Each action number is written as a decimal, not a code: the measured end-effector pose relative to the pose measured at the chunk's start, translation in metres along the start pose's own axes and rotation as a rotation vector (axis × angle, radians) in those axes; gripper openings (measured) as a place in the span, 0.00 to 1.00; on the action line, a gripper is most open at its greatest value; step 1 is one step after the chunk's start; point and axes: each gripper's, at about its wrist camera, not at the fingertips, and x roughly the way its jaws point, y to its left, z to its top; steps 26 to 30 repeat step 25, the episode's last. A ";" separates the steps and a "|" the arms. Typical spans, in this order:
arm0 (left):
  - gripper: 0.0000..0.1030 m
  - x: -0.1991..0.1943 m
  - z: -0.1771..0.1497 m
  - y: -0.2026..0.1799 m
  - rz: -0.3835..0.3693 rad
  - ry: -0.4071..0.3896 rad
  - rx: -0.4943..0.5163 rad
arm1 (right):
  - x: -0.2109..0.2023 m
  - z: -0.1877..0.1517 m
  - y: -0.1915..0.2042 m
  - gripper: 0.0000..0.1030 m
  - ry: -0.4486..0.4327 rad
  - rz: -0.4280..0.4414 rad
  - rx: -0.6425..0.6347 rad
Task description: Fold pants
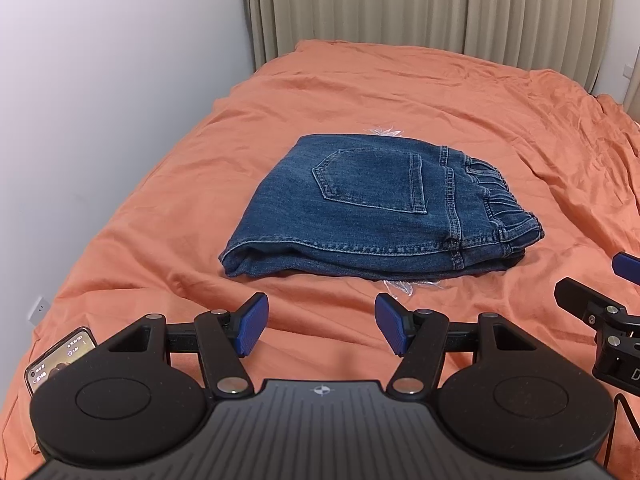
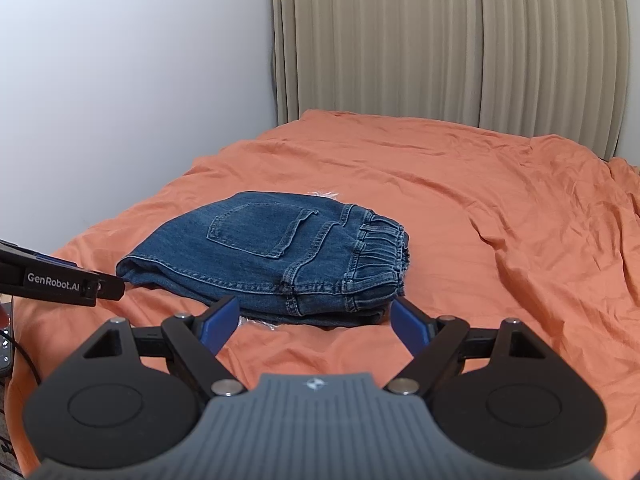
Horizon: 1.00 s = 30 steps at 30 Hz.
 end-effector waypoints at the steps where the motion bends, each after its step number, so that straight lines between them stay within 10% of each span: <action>1: 0.70 0.000 0.000 0.000 0.000 -0.001 0.000 | 0.000 0.000 0.000 0.77 0.000 -0.001 0.001; 30: 0.70 -0.009 0.003 -0.005 0.009 -0.061 0.033 | -0.002 -0.002 -0.004 0.77 0.004 -0.002 0.010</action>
